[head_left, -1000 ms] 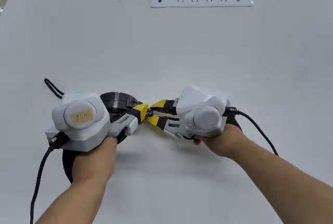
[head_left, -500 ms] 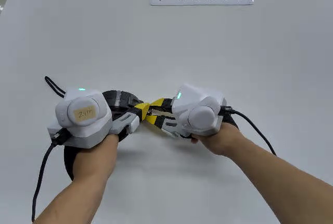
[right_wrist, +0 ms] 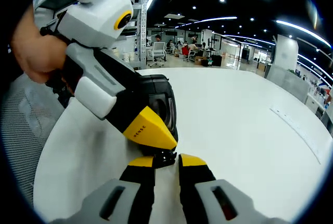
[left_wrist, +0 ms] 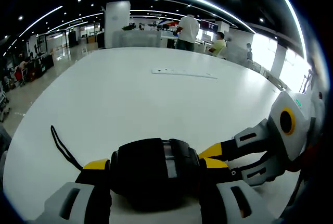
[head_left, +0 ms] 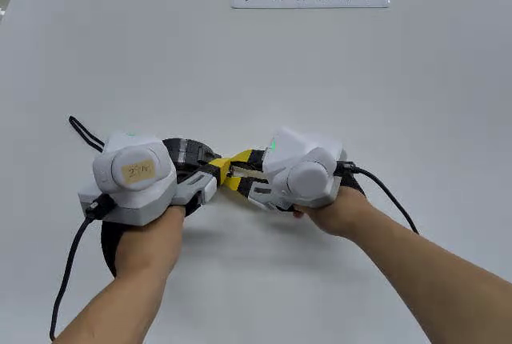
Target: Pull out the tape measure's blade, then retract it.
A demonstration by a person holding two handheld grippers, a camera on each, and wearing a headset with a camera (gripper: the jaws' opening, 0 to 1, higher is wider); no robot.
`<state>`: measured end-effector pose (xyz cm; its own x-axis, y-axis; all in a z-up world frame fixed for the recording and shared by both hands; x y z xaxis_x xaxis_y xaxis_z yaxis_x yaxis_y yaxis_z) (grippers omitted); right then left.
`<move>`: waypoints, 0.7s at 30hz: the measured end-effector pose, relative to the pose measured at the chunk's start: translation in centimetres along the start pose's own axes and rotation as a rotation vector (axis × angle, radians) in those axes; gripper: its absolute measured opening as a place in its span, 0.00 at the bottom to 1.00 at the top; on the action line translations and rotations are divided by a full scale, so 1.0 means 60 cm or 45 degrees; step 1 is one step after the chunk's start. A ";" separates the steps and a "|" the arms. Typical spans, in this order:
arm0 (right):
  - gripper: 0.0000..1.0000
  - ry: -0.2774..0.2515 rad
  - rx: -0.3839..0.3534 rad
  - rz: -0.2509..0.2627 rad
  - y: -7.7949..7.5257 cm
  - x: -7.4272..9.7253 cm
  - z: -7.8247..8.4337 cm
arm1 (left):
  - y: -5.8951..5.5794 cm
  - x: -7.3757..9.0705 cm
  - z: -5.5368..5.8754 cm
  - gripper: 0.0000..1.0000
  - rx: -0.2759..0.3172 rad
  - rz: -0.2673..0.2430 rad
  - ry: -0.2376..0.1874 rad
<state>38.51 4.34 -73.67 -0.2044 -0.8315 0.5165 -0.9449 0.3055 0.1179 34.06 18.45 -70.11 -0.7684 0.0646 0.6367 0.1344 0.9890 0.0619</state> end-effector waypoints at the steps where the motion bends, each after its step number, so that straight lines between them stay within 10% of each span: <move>1: 0.18 0.003 -0.003 0.006 -0.002 0.000 -0.001 | 0.000 -0.001 0.000 0.66 0.000 0.002 0.005; 21: 0.25 0.013 -0.010 0.004 -0.004 0.002 -0.002 | 0.004 0.008 0.000 0.64 -0.046 0.063 -0.001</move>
<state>38.76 4.22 -73.54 -0.2044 -0.8257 0.5257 -0.9422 0.3117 0.1232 33.70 18.71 -69.78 -0.7605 0.1136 0.6393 0.1948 0.9791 0.0578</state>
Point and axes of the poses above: the centre of the closed fingertips' face, and the gripper's own axes: x roughly backward along the fingers, y roughly to its left, z roughly out of its underside, the point moved 10 cm from there along x, roughly backward along the fingers, and after that the axes turned 11 degrees about -x, right-handed, at the moved point
